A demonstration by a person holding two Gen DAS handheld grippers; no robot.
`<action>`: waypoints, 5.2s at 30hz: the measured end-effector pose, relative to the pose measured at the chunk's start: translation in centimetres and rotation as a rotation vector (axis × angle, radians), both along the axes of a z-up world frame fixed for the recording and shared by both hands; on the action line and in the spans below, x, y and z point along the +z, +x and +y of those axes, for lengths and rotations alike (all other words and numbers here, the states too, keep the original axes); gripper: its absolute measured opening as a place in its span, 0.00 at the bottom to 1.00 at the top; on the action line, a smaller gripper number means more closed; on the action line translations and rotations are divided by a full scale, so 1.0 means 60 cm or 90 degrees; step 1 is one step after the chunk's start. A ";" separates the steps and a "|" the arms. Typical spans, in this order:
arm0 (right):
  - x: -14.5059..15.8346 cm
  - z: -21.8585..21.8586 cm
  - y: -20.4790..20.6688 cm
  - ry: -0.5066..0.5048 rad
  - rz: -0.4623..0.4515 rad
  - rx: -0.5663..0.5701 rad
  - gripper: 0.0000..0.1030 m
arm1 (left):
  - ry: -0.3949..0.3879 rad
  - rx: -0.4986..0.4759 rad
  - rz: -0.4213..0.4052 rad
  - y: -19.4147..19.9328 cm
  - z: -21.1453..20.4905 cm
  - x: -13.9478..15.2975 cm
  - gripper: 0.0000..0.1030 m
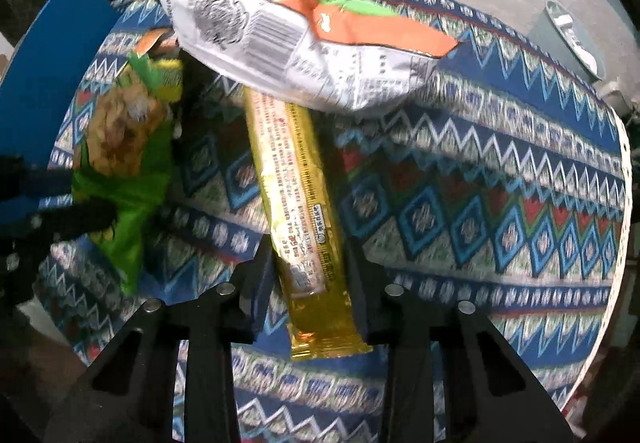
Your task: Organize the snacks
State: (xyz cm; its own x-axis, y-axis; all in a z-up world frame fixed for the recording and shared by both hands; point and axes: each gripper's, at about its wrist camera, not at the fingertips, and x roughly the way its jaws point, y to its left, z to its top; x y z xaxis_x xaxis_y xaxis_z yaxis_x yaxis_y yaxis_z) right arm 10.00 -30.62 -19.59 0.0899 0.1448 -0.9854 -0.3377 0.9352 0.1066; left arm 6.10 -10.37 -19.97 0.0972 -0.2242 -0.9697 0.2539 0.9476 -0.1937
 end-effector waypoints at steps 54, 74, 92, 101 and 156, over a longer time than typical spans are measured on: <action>-0.013 -0.097 -0.080 -0.031 0.034 -0.119 0.29 | 0.107 -0.320 -0.075 -0.006 -0.158 -0.032 0.85; -0.030 -0.026 -0.105 -0.059 0.009 -0.093 0.31 | 0.136 -0.313 -0.090 -0.024 -0.134 -0.047 0.36; 0.106 -0.016 -0.130 -0.023 -0.022 -0.105 0.30 | 0.132 -0.276 -0.136 -0.120 -0.082 0.058 0.33; 0.156 -0.004 -0.141 0.008 -0.040 -0.109 0.30 | 0.131 -0.241 -0.163 -0.114 -0.047 0.100 0.33; 0.283 0.426 0.002 0.150 -0.115 0.141 0.31 | 0.175 0.099 -0.278 -0.071 0.343 0.228 0.33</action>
State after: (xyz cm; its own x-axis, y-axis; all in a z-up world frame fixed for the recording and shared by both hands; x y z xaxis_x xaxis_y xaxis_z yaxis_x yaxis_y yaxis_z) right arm 10.12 -5.07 -2.63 0.2006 0.4014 -0.8937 -0.5620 0.7943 0.2306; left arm 1.83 10.19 -6.28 0.5165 0.0810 -0.8525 0.1080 0.9814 0.1586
